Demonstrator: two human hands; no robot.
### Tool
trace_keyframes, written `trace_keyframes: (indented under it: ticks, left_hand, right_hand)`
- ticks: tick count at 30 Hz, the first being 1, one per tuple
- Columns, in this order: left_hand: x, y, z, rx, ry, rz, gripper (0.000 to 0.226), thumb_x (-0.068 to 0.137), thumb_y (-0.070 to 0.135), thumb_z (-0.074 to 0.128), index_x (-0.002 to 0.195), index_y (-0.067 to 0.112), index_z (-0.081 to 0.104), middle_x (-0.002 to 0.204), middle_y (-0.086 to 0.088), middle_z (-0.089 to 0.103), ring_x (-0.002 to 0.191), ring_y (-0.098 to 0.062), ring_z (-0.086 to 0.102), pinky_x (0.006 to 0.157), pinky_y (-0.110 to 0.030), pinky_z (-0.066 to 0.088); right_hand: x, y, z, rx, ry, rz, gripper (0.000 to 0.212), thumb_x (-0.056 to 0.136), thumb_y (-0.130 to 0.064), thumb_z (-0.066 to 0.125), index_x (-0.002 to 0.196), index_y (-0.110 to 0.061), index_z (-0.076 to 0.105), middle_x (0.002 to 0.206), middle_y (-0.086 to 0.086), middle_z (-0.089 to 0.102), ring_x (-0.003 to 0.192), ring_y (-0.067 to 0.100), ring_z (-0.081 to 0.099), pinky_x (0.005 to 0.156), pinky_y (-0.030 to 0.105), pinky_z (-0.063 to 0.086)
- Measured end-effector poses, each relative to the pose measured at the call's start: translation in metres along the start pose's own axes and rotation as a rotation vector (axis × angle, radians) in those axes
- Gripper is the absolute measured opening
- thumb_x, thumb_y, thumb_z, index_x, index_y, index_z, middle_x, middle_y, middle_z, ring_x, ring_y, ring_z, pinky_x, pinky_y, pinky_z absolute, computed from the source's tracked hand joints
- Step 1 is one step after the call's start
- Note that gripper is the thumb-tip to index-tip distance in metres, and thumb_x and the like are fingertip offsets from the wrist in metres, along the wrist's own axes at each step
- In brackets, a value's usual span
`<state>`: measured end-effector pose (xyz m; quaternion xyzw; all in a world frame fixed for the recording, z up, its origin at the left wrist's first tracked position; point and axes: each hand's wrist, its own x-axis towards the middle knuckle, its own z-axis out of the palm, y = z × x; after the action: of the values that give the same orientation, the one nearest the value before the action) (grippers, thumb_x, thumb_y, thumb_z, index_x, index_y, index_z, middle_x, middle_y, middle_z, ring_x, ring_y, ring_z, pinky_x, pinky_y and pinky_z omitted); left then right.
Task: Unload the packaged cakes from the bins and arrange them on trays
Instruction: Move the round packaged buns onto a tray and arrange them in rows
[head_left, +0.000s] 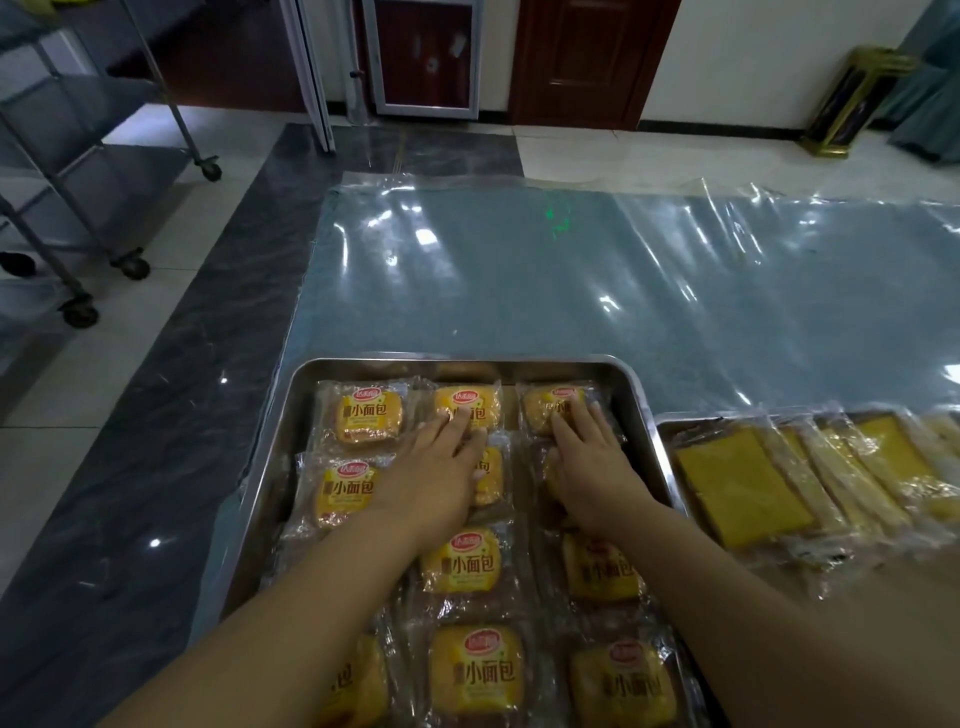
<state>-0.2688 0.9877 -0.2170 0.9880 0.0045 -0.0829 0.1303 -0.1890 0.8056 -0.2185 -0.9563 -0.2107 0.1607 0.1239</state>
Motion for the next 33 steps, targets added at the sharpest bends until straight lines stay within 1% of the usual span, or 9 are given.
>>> trace_keyframes:
  ticks: [5,9,11,13,15,19,23,29,33]
  left_hand:
    - [-0.026,0.006,-0.009,-0.040,0.114,0.046,0.050,0.099,0.040,0.031,0.147,0.030,0.020,0.158,0.004,0.003,0.144,-0.019,-0.003,0.108,-0.032,-0.005]
    - [-0.060,0.018,-0.009,-0.093,0.149,0.010,0.053,0.095,0.050,0.032,0.144,0.031,0.027,0.157,0.007,0.009,0.143,-0.017,-0.001,0.109,-0.033,-0.001]
    - [-0.081,0.027,-0.002,-0.121,0.138,-0.004,0.055,0.094,0.053,0.032,0.144,0.031,0.027,0.157,0.007,0.010,0.142,-0.015,-0.002,0.107,-0.032,-0.001]
    - [-0.099,0.038,0.007,-0.138,0.100,-0.012,0.059,0.093,0.056,0.031,0.145,0.031,0.024,0.157,0.007,0.007,0.141,-0.015,-0.004,0.109,-0.033,-0.002]
    - [-0.113,0.047,0.017,-0.122,0.073,-0.013,0.061,0.092,0.058,0.029,0.146,0.031,0.022,0.158,0.006,0.004,0.141,-0.016,-0.005,0.114,-0.035,0.001]
    - [-0.126,0.054,0.034,-0.084,0.013,-0.018,0.062,0.094,0.057,0.022,0.149,0.029,0.011,0.158,0.006,-0.007,0.143,-0.015,-0.011,0.114,-0.035,0.000]
    - [-0.121,0.053,0.038,-0.049,-0.010,-0.004,0.060,0.096,0.053,0.020,0.149,0.027,0.008,0.157,0.005,-0.013,0.143,-0.016,-0.015,0.111,-0.033,-0.006]
    - [-0.129,0.058,0.031,-0.101,0.029,0.004,0.058,0.096,0.052,0.026,0.149,0.031,0.013,0.158,0.006,-0.007,0.143,-0.016,-0.011,0.109,-0.030,-0.004]
    - [-0.152,0.069,0.031,-0.141,0.109,-0.018,0.056,0.094,0.052,0.035,0.146,0.032,0.025,0.158,0.007,0.005,0.143,-0.016,-0.002,0.110,-0.033,0.000]
  right_hand:
    - [-0.031,-0.004,-0.009,0.133,0.109,-0.050,0.051,0.100,-0.034,0.032,0.149,-0.024,0.019,0.159,-0.003,0.001,0.144,0.016,-0.011,0.113,0.035,0.004]
    - [-0.074,-0.004,-0.013,0.120,0.242,-0.144,0.048,0.096,-0.028,0.047,0.142,-0.018,0.037,0.154,0.000,0.025,0.143,0.019,0.012,0.114,0.038,0.020]
    - [-0.100,-0.002,-0.006,0.128,0.279,-0.188,0.046,0.095,-0.025,0.050,0.139,-0.016,0.042,0.151,0.002,0.031,0.142,0.019,0.015,0.113,0.036,0.021]
    - [-0.123,0.000,0.005,0.117,0.292,-0.204,0.045,0.096,-0.025,0.048,0.139,-0.016,0.043,0.151,0.001,0.031,0.142,0.014,0.011,0.110,0.031,0.015]
    - [-0.137,0.003,0.016,0.073,0.256,-0.196,0.043,0.097,-0.028,0.045,0.139,-0.019,0.042,0.153,0.001,0.028,0.144,0.017,0.008,0.110,0.033,0.015]
    - [-0.141,0.013,0.028,-0.003,0.035,-0.158,0.051,0.099,-0.033,0.038,0.147,-0.025,0.024,0.157,-0.005,0.010,0.145,0.016,-0.004,0.115,0.038,0.010]
    - [-0.132,0.017,0.024,-0.037,-0.020,-0.167,0.054,0.100,-0.033,0.035,0.149,-0.023,0.017,0.158,-0.005,0.003,0.144,0.017,-0.008,0.117,0.038,0.007]
    - [-0.148,0.014,0.011,0.081,0.107,-0.217,0.048,0.096,-0.030,0.046,0.142,-0.022,0.037,0.155,-0.001,0.022,0.144,0.019,0.005,0.113,0.040,0.021]
    - [-0.181,0.019,0.014,0.078,0.178,-0.293,0.049,0.092,-0.026,0.056,0.139,-0.017,0.044,0.151,0.003,0.032,0.144,0.025,0.014,0.112,0.042,0.021]
